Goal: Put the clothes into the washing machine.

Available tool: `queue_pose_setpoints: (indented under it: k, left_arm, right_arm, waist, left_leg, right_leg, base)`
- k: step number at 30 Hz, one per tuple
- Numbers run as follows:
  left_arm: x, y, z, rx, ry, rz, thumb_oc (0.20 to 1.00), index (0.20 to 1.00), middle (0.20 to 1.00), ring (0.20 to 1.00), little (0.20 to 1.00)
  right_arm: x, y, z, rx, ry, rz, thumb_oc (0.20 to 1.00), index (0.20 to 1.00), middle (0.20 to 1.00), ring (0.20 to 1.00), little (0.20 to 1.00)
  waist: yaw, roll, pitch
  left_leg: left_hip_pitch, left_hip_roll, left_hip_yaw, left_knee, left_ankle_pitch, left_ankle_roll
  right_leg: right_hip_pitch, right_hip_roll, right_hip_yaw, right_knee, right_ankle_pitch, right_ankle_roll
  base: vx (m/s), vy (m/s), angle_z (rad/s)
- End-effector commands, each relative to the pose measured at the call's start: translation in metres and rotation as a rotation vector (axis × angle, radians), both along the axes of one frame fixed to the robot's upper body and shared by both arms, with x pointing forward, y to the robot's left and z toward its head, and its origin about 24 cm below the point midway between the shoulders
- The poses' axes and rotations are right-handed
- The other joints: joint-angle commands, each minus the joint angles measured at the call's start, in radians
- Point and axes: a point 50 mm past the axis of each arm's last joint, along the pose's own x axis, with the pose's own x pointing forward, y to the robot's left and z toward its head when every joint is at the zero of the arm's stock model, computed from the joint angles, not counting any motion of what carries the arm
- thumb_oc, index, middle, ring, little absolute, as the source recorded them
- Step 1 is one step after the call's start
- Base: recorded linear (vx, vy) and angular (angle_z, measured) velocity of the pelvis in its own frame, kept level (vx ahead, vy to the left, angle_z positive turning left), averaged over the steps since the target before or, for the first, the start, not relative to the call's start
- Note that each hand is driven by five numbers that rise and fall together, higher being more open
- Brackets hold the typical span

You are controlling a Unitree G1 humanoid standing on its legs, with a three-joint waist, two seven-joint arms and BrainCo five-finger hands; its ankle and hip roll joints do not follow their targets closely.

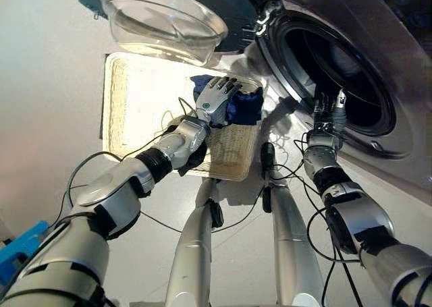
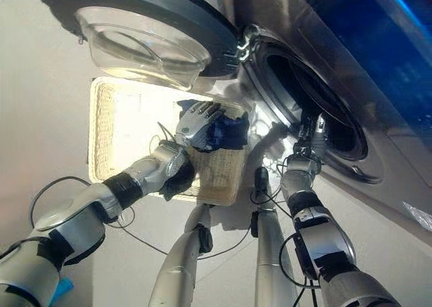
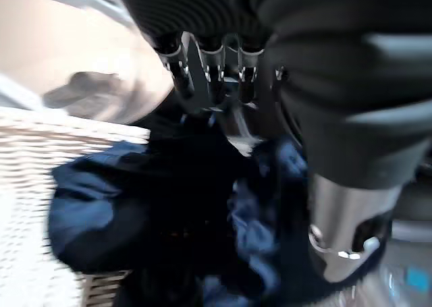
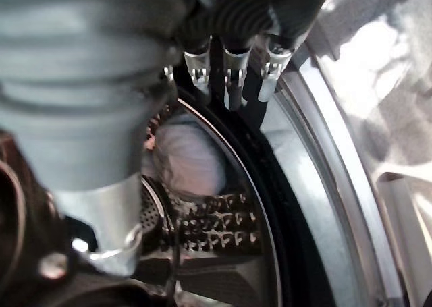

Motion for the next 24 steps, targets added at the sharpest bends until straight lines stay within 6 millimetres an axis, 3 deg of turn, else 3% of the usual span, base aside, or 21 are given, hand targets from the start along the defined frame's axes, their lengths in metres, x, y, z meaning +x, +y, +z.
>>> queue_pose_setpoints:
  k: [1, 8, 12, 18, 24]
  left_arm:
    - [0.007, 0.002, 0.010, 0.093, -0.036, 0.057, 1.000, 1.000, 1.000, 1.000, 1.000]
    - [0.017, 0.018, -0.009, 0.217, 0.054, 0.263, 1.000, 1.000, 1.000, 1.000, 1.000]
    - [0.020, 0.029, -0.010, 0.209, 0.061, 0.345, 1.000, 1.000, 1.000, 1.000, 1.000]
    - [0.026, 0.061, 0.002, 0.226, 0.048, 0.570, 1.000, 1.000, 1.000, 1.000, 1.000]
    - [0.026, 0.082, 0.015, 0.229, 0.003, 0.695, 1.000, 1.000, 1.000, 1.000, 1.000]
  right_arm:
    - [0.000, 0.003, 0.015, -0.019, -0.091, -0.006, 1.000, 1.000, 1.000, 1.000, 1.000]
    - [-0.002, 0.032, 0.014, 0.033, -0.173, 0.060, 1.000, 1.000, 1.000, 1.000, 1.000]
    - [-0.003, 0.041, 0.018, 0.050, -0.218, 0.080, 1.000, 1.000, 1.000, 1.000, 1.000]
    - [-0.009, 0.063, 0.031, 0.112, -0.347, 0.141, 1.000, 1.000, 1.000, 1.000, 1.000]
    - [-0.014, 0.067, 0.038, 0.135, -0.436, 0.172, 1.000, 1.000, 1.000, 1.000, 1.000]
  waist:
    - [-0.018, 0.028, -0.022]
    - [-0.033, -0.006, -0.022]
    - [-0.035, -0.022, -0.022]
    - [-0.042, -0.065, -0.022]
    - [-0.044, -0.080, -0.022]
  left_leg:
    - [-0.018, -0.044, 0.056, 0.108, -0.089, -0.052]
    - [-0.041, -0.032, 0.063, 0.097, -0.077, -0.063]
    - [-0.062, -0.028, 0.061, 0.090, -0.070, -0.065]
    - [-0.121, -0.016, 0.056, 0.078, -0.058, -0.072]
    - [-0.162, -0.005, 0.052, 0.076, -0.051, -0.077]
  right_leg:
    - [0.045, 0.024, -0.064, -0.113, 0.109, 0.103]
    - [0.032, 0.041, -0.053, -0.137, 0.126, 0.109]
    - [0.018, 0.046, -0.051, -0.149, 0.138, 0.113]
    - [-0.033, 0.055, -0.045, -0.175, 0.169, 0.125]
    - [-0.072, 0.056, -0.041, -0.185, 0.182, 0.132]
  base:
    - [0.00, -0.004, -0.19]
    - [0.00, -0.019, -0.08]
    - [-0.01, -0.044, -0.04]
    - [-0.01, -0.051, -0.04]
    - [0.00, 0.000, 0.00]
